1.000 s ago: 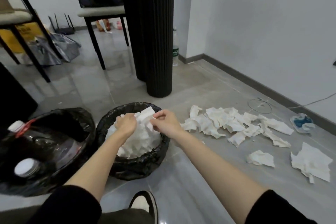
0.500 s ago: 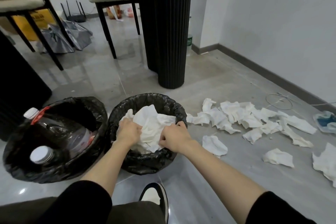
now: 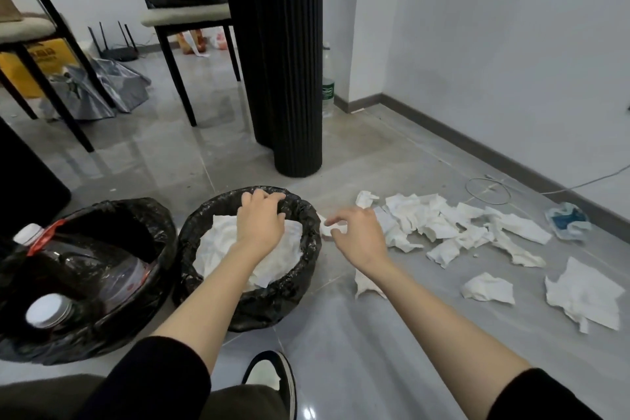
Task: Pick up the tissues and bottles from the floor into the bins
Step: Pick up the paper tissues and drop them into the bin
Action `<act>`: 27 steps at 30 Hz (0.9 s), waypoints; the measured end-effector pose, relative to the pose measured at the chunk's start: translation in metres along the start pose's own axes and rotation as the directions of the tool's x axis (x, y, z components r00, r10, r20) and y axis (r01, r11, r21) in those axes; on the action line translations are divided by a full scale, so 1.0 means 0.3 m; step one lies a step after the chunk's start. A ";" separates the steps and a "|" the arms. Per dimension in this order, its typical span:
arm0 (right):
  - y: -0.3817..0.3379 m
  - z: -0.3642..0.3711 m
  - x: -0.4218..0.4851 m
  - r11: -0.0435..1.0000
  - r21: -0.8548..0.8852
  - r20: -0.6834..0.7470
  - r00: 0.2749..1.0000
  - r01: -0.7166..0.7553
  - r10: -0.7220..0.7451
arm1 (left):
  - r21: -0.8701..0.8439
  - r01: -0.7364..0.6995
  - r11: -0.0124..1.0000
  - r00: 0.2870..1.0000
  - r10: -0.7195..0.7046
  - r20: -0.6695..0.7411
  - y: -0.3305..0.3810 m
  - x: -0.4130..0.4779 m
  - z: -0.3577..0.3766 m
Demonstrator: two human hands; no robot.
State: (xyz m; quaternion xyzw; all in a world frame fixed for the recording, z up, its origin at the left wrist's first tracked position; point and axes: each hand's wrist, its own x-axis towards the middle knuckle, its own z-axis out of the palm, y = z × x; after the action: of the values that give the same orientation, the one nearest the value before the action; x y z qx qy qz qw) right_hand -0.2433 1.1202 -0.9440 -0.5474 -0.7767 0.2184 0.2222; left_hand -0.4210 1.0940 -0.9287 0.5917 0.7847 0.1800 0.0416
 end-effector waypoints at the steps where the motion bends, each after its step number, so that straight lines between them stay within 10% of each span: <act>1: 0.036 -0.013 -0.001 0.999 0.012 -0.006 0.999 -0.050 0.050 | -0.025 -0.019 1.000 1.000 0.019 0.005 0.032 0.001 0.007; 8: 0.257 -0.091 -0.058 0.938 0.151 -0.024 0.948 -0.310 0.317 | -0.153 -0.171 0.973 0.975 0.190 0.117 0.266 -0.030 0.133; 14: 0.402 -0.108 -0.127 0.905 0.140 -0.004 0.913 -0.403 0.407 | -0.320 -0.017 0.947 0.942 0.123 0.312 0.363 -0.096 0.317; 27: 0.730 -0.070 -0.194 0.788 0.055 0.051 0.790 -0.613 0.611 | -0.075 -0.087 0.993 0.814 0.114 0.569 0.348 -0.091 0.665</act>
State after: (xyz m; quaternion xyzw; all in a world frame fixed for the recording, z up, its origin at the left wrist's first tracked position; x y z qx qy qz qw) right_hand -0.0485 1.1341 -1.0609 -0.7580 -0.5530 0.3134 0.1462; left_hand -0.2620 1.1394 -1.0840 0.6580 0.6993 0.0137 0.2791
